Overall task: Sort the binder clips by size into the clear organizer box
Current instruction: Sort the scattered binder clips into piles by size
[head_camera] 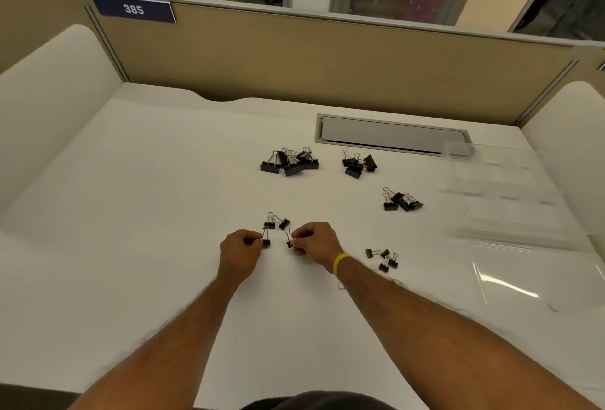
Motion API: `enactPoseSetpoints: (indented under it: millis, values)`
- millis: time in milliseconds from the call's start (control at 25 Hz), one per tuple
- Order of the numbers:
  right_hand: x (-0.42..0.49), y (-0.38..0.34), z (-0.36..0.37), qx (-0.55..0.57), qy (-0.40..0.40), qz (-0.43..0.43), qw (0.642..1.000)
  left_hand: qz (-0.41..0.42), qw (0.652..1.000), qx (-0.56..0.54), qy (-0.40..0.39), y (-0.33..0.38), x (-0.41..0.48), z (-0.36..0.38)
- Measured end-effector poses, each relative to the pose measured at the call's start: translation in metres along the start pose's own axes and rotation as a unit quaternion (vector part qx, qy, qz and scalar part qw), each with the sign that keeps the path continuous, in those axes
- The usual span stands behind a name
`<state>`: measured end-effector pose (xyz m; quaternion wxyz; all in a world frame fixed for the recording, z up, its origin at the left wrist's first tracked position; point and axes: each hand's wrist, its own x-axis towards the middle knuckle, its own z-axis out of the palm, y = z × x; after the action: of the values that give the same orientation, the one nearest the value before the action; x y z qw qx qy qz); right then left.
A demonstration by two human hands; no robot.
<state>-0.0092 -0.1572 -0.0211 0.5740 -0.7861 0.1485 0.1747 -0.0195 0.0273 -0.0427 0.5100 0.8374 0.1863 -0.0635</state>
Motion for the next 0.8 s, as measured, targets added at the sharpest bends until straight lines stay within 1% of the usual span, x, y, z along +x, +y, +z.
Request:
enactPoseSetpoints:
  millis: [200, 400, 520, 600, 720, 800]
  values:
    - [0.010, -0.009, 0.021, 0.031, 0.029, 0.020, 0.999, 0.003, 1.000, -0.008, -0.004, 0.005, 0.013, -0.006]
    - [0.017, -0.009, 0.032, 0.083, 0.070, 0.025, 0.994, 0.007, 0.999, -0.023, -0.035, 0.008, 0.025, -0.006]
    - [0.019, -0.003, 0.031, 0.077, 0.093, 0.004, 0.993, 0.018, 0.999, -0.016, -0.048, 0.002, 0.028, -0.005]
    - [0.019, 0.004, 0.026, 0.068, 0.107, -0.003, 0.992, 0.031, 0.999, -0.017, -0.038, -0.004, 0.026, -0.004]
    - [0.014, 0.016, 0.017, 0.081, 0.082, -0.006, 0.993, 0.054, 0.998, -0.029, -0.015, -0.013, 0.014, -0.002]
    - [0.010, 0.023, 0.013, 0.055, 0.065, -0.018, 0.996, 0.070, 0.997, -0.041, -0.002, -0.015, 0.006, 0.002]
